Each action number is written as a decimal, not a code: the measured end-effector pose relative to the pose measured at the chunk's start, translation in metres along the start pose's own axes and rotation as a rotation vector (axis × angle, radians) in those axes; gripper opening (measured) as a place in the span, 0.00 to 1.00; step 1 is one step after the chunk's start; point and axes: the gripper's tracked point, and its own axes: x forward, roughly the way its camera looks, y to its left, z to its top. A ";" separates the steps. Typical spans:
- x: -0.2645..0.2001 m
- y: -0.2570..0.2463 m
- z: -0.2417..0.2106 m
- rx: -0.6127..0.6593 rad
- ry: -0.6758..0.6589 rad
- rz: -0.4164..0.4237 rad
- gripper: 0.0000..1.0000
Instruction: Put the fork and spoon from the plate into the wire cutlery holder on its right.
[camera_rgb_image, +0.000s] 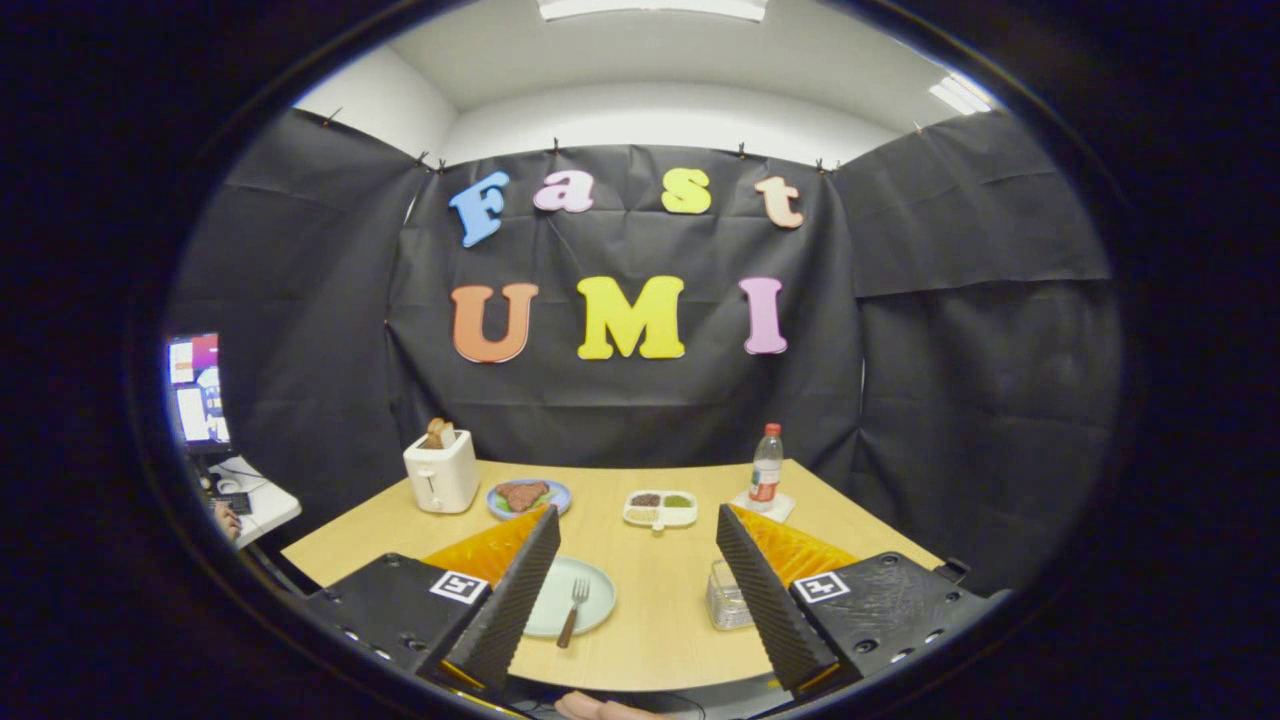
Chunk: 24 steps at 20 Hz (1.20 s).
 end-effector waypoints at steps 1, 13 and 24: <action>0.009 0.003 -0.005 -0.010 0.018 -0.001 0.95; 0.120 0.049 -0.121 -0.078 0.393 0.046 0.96; 0.152 0.088 -0.205 0.048 0.800 0.076 0.95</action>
